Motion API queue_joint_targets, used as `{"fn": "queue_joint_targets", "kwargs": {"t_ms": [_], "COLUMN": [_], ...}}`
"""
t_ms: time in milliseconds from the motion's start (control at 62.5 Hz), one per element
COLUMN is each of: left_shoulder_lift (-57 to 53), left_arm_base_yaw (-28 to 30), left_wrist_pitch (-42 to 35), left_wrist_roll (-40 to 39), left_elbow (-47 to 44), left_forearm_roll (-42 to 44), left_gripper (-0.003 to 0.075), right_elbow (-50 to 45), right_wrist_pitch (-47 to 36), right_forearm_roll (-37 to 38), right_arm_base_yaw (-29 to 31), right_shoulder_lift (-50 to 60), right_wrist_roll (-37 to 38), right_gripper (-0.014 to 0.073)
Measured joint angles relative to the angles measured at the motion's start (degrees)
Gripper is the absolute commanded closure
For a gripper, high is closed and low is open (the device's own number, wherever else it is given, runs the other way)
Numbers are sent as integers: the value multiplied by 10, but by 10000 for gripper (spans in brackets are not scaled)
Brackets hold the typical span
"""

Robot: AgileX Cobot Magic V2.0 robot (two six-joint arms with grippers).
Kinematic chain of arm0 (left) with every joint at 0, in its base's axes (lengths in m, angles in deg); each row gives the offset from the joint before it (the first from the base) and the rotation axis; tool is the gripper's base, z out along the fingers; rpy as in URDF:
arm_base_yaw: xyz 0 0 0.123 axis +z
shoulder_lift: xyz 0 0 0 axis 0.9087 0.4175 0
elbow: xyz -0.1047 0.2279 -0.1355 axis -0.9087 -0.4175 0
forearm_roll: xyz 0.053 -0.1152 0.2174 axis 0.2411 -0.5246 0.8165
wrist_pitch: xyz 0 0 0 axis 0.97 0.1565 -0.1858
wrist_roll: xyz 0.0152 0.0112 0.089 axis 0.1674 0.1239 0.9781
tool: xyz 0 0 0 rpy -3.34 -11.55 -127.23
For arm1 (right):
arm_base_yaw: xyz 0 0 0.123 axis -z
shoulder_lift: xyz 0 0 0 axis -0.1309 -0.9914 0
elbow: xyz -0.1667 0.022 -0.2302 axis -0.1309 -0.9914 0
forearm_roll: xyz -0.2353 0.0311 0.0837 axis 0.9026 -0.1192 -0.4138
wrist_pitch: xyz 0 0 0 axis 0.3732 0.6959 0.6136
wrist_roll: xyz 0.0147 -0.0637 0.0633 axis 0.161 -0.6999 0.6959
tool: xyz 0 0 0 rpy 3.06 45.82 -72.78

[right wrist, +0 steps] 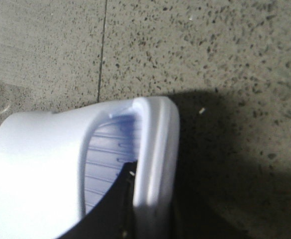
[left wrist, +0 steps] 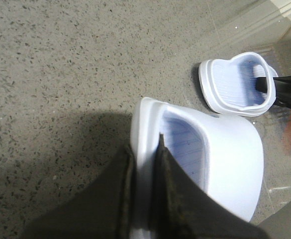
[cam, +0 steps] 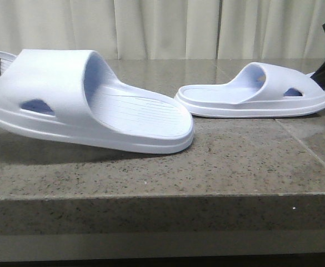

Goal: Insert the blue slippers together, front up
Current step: 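Grasp the heel of the other slipper with the right gripper, then lift the right slipper and lower it onto the left-held slipper, nesting them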

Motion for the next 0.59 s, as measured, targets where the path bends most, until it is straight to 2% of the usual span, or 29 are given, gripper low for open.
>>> {"fn": "queue_joint_targets", "kwargs": {"t_ms": [256,448,592], "left_shoulder_lift": [0,0,7], "left_arm_base_yaw": [0,-6,-46], "left_wrist_pitch": [7,-1,-42], "left_wrist_roll": [0,1,11], "left_elbow": [0,0,0], "left_forearm_roll": [-46,-74,-101], "left_gripper": [741,741,741], "right_elbow": [-1,-16,-67], "right_wrist_pitch": [25,72,114], "right_forearm_roll": [5,1,-16], "right_arm_base_yaw": [24,98,157], "right_shoulder_lift": [76,170,242], "right_wrist_roll": [7,20,20], "right_gripper": [660,660,660]}}
